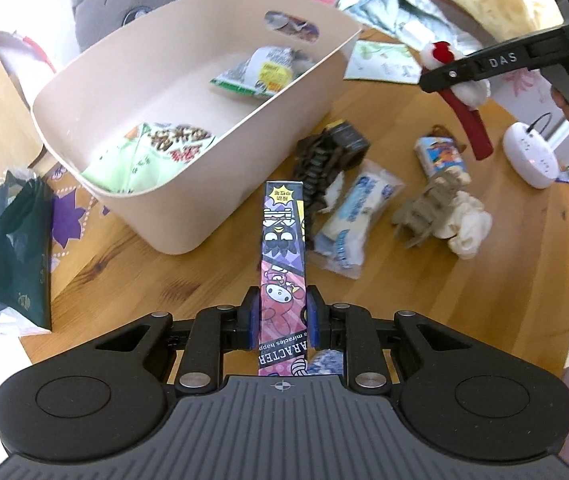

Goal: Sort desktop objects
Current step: 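Carry the candy stick and plush doll over the basket and release both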

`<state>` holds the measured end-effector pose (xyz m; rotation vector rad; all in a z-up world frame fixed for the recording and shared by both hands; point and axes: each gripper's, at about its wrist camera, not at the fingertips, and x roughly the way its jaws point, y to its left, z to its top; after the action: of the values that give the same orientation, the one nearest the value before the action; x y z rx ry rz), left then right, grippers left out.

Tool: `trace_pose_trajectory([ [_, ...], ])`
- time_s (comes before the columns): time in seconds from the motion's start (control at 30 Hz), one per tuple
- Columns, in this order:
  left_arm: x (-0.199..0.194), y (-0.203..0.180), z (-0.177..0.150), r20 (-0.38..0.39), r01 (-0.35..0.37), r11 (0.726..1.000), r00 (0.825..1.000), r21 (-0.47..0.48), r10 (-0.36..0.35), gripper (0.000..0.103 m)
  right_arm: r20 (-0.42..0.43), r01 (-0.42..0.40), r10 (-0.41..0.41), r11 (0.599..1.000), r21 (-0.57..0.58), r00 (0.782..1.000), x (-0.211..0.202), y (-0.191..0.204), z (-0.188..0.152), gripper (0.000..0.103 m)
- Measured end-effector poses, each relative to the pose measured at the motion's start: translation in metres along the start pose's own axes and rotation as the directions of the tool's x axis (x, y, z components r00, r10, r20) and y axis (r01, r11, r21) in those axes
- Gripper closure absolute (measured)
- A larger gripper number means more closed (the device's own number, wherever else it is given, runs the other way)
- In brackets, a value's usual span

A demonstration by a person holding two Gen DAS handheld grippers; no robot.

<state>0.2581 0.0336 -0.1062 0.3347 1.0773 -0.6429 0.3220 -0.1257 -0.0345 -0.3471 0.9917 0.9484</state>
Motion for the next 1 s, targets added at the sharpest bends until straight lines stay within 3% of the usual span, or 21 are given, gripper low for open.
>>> trace_pose_trajectory([
  [0.23,-0.033,-0.003,0.017,0.096,0.008,1.000,0.995,-0.011,-0.006,0.080,0.062,-0.026,0.028,0.999,-0.035,0.998,-0.025,0.004,0.012,0.066],
  [0.5,-0.058,0.016,0.051,0.220,-0.028,0.995,0.974,-0.095,0.048,0.080,0.121,-0.054,0.062,0.996,-0.072,0.991,-0.037,0.022,0.035,0.066],
  [0.63,-0.057,0.032,0.066,0.246,-0.031,0.978,0.966,-0.207,0.083,0.080,0.142,-0.074,0.086,0.993,-0.087,0.986,-0.037,0.031,0.049,0.066],
  [1.0,-0.037,0.070,0.099,0.273,-0.025,0.925,0.952,-0.379,0.137,0.080,0.217,-0.118,0.126,0.992,-0.046,0.968,-0.026,0.055,0.096,0.066],
])
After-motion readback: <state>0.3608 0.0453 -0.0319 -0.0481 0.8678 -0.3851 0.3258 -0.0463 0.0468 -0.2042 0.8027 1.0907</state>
